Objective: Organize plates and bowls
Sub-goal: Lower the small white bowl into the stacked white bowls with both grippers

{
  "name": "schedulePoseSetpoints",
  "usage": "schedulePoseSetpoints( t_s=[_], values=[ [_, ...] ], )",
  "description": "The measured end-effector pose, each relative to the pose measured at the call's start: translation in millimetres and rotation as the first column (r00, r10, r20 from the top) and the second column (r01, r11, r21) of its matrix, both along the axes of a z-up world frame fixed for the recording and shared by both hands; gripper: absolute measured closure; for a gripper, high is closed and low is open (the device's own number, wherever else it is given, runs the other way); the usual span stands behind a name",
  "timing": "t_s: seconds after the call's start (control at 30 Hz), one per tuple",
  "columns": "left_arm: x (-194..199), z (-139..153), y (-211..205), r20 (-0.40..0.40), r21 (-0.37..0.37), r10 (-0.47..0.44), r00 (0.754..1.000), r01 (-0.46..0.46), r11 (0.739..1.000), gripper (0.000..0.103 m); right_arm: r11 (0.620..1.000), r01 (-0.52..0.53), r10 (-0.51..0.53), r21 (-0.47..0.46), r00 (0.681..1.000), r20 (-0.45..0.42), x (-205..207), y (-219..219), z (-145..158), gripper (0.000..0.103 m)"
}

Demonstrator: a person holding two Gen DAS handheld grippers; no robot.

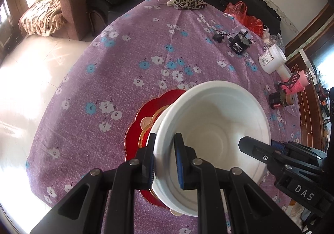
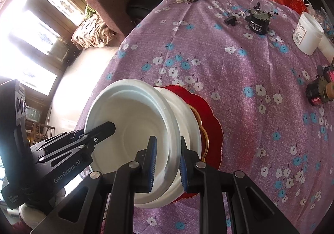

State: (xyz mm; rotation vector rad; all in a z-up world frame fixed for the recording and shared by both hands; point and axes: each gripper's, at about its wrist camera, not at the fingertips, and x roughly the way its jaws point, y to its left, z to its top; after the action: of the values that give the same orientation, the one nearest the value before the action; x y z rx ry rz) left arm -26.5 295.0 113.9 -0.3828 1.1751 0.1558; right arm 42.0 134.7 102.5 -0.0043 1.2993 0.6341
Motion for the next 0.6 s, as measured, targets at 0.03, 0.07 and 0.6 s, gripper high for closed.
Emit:
schedulePoseSetpoints(
  t_s=[0.03, 0.07, 0.6],
  values=[
    [0, 0, 0, -0.001, -0.001, -0.001, 1.0, 0.001, 1.0, 0.087, 1.0, 0.001, -0.001, -0.004, 1.0, 0.006, 0, 0, 1, 0.081],
    [1, 0, -1, -0.003, -0.002, -0.005, 1.0, 0.005, 1.0, 0.087, 1.0, 0.004, -0.003, -0.006, 1.0, 0.01, 0, -1, 1, 0.081],
    [-3, -2, -13, -0.017, 0.059, -0.038, 0.999, 0.039, 0.998, 0.087, 1.0, 0.016, -0.016, -0.007, 1.0, 0.001, -3, -6, -4, 0.081]
  ],
)
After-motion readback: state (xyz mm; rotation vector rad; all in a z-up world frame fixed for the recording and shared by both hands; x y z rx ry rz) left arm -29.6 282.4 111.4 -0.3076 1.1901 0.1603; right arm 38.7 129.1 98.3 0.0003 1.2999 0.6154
